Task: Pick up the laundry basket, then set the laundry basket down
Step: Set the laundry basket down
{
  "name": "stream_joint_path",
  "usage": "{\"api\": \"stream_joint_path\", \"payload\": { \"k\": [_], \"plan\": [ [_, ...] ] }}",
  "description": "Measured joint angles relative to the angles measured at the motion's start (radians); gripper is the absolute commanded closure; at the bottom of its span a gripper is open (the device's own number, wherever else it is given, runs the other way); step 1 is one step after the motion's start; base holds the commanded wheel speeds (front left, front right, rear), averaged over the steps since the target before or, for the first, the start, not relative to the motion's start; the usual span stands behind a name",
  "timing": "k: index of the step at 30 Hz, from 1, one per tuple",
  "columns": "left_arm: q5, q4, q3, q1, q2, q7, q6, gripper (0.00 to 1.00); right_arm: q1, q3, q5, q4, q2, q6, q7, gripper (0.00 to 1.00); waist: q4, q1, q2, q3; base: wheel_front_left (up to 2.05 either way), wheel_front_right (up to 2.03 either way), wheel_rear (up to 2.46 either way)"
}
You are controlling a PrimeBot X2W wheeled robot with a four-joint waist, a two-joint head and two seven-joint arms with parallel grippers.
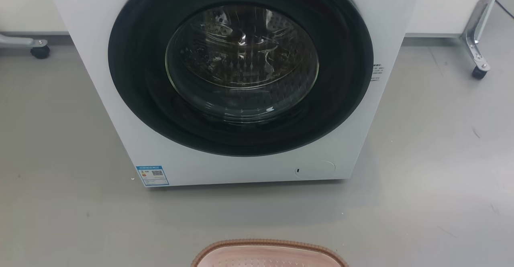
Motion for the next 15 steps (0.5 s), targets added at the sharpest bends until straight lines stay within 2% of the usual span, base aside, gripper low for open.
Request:
{"api": "stream_joint_path", "payload": {
  "k": [8, 15],
  "plan": [
    [-0.002, -0.004, -0.001, -0.052, 0.001, -0.002, 0.009, 1.0, -0.047, 0.004, 0.002, 0.0, -0.003, 0.0, -0.012, 1.0, 0.001, 0.0, 0.0, 0.054, 0.0, 0.0, 0.0],
    [-0.002, -0.002, 0.011, -0.15, 0.002, -0.01, 0.009, 1.0, -0.156, 0.0, -0.001, 0.018, -0.003, 0.0, -0.021, 1.0, -0.001, 0.0001, 0.0001, 0.13, 0.0, 0.0, 0.0]
  ]
}}
